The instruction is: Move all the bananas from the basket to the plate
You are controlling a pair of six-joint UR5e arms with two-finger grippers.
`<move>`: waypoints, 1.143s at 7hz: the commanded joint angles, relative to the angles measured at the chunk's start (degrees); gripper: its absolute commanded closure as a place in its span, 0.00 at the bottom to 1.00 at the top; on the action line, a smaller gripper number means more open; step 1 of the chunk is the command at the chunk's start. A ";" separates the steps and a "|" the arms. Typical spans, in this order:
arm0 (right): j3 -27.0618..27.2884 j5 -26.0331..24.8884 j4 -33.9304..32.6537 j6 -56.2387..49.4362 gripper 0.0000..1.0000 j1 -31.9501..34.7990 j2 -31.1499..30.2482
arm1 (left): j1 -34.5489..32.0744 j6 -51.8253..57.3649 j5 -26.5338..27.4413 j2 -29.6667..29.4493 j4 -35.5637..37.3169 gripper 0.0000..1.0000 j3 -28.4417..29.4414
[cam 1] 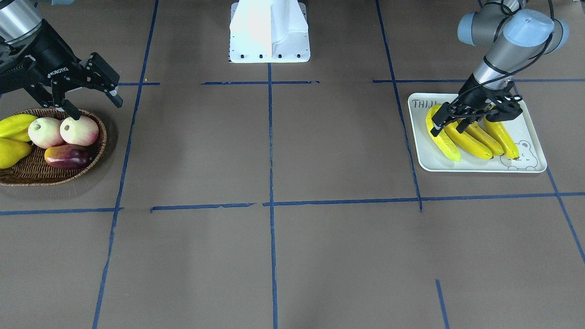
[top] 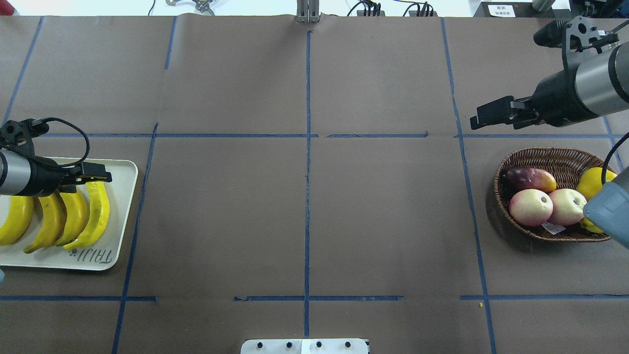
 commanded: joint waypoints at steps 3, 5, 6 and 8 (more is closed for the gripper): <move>-3.94 7.87 -0.05 -22.12 0.00 12.68 -9.65 | -13.18 20.20 -10.79 0.49 3.74 0.00 0.95; -10.07 10.69 0.21 -36.17 0.00 22.42 -15.10 | -25.39 45.14 -16.08 0.93 17.94 0.00 1.40; -16.11 14.19 0.38 -44.78 0.00 28.30 -15.47 | -31.19 55.11 -17.14 0.93 24.63 0.00 1.57; -21.53 16.08 0.30 -48.47 0.00 31.44 -14.52 | -42.89 72.97 -23.98 0.76 35.29 0.00 6.64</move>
